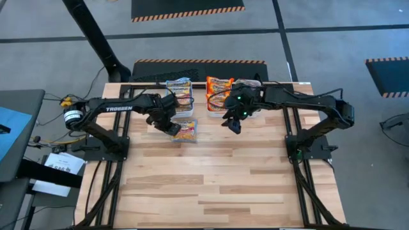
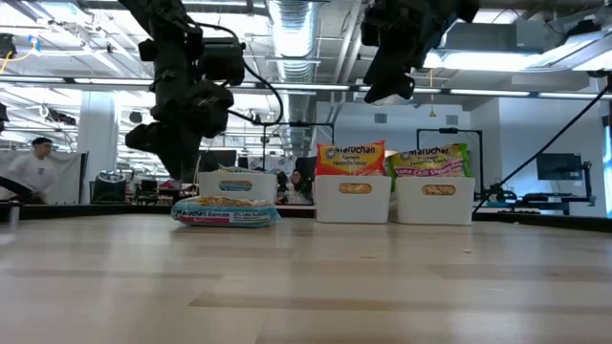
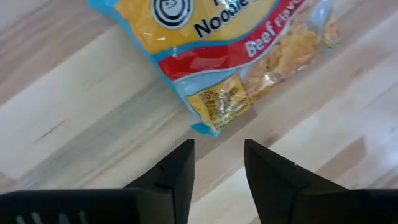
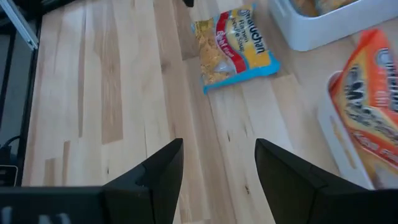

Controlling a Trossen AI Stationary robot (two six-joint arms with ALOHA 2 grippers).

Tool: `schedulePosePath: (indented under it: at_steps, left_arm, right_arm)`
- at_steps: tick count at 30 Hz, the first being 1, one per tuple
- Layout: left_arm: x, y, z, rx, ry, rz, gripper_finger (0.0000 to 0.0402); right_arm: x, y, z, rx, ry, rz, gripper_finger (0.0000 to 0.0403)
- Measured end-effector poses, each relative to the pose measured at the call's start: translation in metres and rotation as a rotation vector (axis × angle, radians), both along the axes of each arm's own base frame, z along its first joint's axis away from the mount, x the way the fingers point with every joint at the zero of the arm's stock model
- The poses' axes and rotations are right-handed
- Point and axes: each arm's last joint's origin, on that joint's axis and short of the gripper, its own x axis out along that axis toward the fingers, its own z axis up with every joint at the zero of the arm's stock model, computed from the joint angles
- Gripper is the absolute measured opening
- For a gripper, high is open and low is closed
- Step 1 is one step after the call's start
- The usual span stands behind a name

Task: Sort Maruchan noodles
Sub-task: Put the blue noodle pack into the left white bin

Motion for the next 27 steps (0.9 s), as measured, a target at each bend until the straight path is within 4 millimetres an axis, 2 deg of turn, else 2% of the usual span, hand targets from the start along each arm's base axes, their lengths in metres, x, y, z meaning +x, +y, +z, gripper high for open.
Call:
schedulePosePath:
  at_steps: [9,15,20,27]
  left_arm:
    - [-0.002,-0.002,-0.021,0.001,-0.042,0.073,0.0121]
    - [-0.006,-0.004,-0.036,-0.013,-0.059,0.119,0.0121]
    - [-0.004,-0.004,-0.046,-0.027,-0.157,0.175,0.0121]
    - [-0.006,-0.004,-0.050,-0.033,-0.171,0.188,0.0121]
  right_arm:
    - [0.019,0.008,-0.027,0.051,0.095,0.012,0.0223]
    - [0.020,0.010,-0.025,0.055,0.087,0.013,0.0223]
    - [0.021,0.010,-0.025,0.055,0.074,0.011,0.0223]
    - [0.044,0.008,-0.051,0.174,0.103,-0.080,0.0223]
